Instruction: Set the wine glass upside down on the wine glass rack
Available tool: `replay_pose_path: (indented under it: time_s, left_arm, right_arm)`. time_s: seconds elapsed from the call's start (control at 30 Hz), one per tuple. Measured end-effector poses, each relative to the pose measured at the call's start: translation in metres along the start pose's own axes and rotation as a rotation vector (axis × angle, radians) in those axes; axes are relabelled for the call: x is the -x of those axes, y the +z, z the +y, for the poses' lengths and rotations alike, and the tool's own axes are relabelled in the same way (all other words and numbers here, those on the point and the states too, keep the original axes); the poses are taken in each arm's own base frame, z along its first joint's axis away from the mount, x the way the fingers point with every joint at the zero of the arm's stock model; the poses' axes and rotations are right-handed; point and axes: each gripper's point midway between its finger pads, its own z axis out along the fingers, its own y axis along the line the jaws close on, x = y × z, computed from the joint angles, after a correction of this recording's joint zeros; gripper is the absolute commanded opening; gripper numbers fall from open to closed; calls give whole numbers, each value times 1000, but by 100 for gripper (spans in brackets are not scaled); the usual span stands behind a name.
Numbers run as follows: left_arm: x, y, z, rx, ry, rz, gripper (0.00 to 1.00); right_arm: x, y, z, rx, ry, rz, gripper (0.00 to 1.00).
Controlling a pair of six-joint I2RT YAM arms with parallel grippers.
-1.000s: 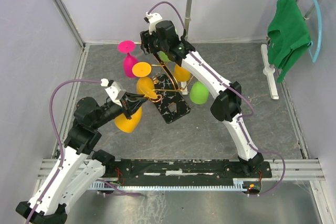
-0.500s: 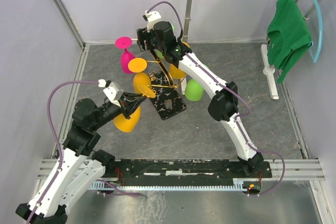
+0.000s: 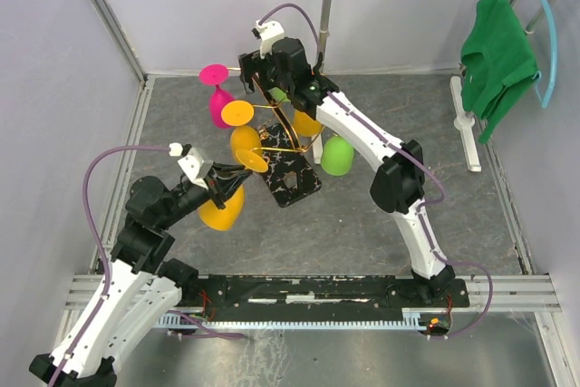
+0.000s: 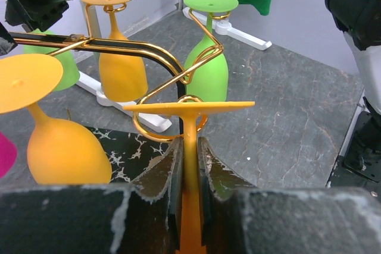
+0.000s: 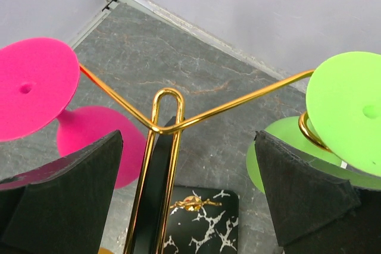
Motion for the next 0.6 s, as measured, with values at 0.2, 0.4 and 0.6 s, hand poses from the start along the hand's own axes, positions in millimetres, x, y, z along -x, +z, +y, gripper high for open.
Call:
replay_pose_path:
  time_s: [0.2, 0.4, 0.6]
  left_arm:
    - [-4, 6, -7, -53, -10, -27, 3]
    - [-14, 11, -12, -96, -30, -32, 3]
    - [-23, 14, -13, -113, -46, -46, 3]
  right_arm:
    - [6, -22, -3, -6, -20, 27, 100]
    - [28, -48, -7, -20, -55, 8, 100]
    - [48, -66, -13, -44, -88, -21, 99]
